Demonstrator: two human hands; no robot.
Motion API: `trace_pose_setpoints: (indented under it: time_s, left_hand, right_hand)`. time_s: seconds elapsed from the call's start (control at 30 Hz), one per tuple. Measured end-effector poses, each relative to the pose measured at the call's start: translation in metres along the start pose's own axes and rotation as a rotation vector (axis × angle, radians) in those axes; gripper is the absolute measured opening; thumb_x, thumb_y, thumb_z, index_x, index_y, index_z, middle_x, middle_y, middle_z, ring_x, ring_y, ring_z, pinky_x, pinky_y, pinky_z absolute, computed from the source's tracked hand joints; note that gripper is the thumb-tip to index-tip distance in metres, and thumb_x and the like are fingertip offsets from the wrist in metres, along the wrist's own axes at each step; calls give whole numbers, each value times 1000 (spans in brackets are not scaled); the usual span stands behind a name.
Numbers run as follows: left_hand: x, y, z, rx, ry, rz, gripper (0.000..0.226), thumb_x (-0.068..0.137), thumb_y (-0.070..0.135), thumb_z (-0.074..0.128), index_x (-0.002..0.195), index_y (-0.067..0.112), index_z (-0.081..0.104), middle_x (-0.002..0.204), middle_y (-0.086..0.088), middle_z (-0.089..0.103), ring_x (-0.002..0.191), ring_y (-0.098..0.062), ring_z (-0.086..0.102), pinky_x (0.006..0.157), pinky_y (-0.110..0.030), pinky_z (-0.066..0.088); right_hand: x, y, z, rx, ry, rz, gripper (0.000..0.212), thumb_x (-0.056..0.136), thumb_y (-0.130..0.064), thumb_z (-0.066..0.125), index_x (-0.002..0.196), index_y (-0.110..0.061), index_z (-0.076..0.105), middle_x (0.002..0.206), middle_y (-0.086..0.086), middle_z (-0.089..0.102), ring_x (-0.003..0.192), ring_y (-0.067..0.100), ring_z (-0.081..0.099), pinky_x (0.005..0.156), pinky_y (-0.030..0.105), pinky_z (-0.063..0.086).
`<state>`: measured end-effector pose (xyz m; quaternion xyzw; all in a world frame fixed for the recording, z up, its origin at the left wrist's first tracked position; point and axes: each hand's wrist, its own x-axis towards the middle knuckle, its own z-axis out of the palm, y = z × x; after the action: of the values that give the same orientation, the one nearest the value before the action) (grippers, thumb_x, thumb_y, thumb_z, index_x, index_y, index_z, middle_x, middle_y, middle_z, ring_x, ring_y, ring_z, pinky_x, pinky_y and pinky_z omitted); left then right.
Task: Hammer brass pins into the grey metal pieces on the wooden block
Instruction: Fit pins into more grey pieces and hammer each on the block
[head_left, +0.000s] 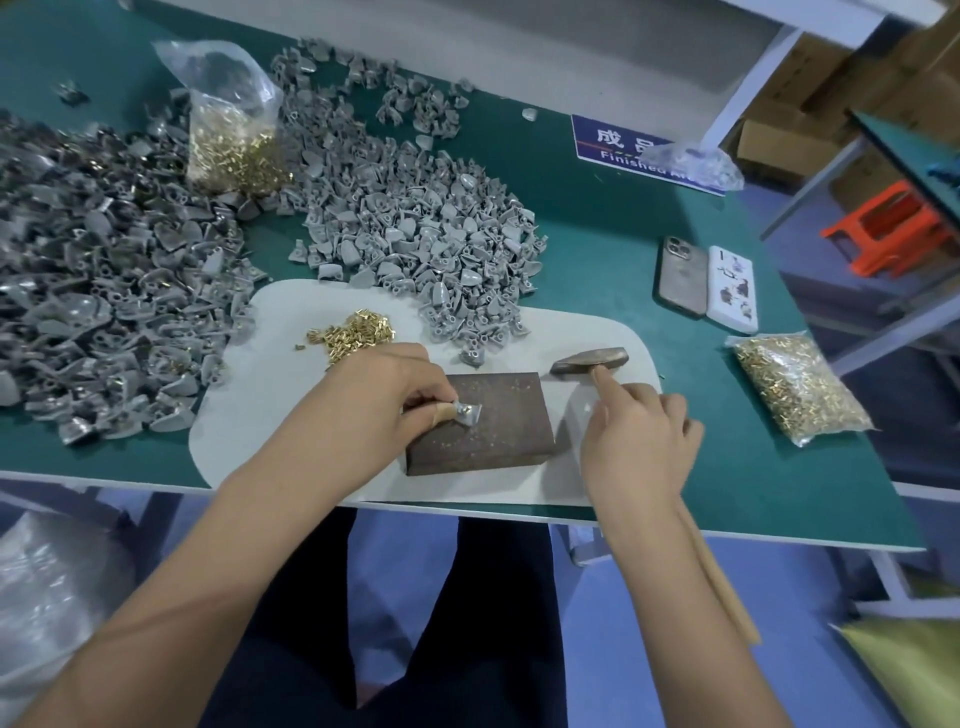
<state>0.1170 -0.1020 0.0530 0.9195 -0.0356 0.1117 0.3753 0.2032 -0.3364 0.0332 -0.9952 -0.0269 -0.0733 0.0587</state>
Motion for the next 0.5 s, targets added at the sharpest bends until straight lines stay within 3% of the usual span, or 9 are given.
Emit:
trace_pose_setpoints:
  time_s: [0.07, 0.17, 0.23, 0.37, 0.5]
  left_hand:
    - [-1, -2, 2, -5, 18, -7, 1, 87, 25, 77, 87, 24, 77, 78, 10, 58, 78, -6, 55, 74, -36, 49]
    - [-5, -4, 5, -46, 55, -36, 3, 87, 22, 75, 88, 25, 74, 82, 13, 58, 80, -4, 54, 76, -35, 50]
    - [-9, -6, 6, -81, 98, -39, 7, 86, 18, 74, 91, 22, 73, 85, 11, 60, 81, -6, 56, 77, -36, 51]
    - [-27, -20, -7, -59, 238, -90, 13, 85, 16, 74, 94, 25, 71, 90, 12, 60, 82, -7, 57, 72, -35, 52]
    - [-52, -41, -35, -5, 357, -163, 10, 87, 33, 68, 96, 32, 70, 93, 16, 61, 87, -5, 56, 74, -36, 52]
  right_hand:
    - [-1, -7, -2, 201, 90, -91, 34, 99, -19, 58, 130, -26, 69, 124, 6, 67, 114, 36, 52, 95, 45, 39]
    - [-12, -32, -14, 559, 143, -424, 22, 97, -18, 65, 117, -16, 76, 109, 3, 71, 104, 30, 62, 95, 47, 48]
    - [-19, -55, -20, 590, 63, -575, 17, 93, -24, 70, 109, -20, 78, 101, -4, 73, 98, 23, 64, 90, 47, 50]
    - [-21, -97, -23, 576, -13, -649, 5, 89, -22, 75, 93, -23, 79, 93, -5, 72, 95, 24, 66, 84, 49, 49]
    - [-25, -141, -18, 606, -88, -737, 5, 92, -24, 73, 94, -24, 78, 94, -10, 72, 93, 20, 65, 86, 49, 49]
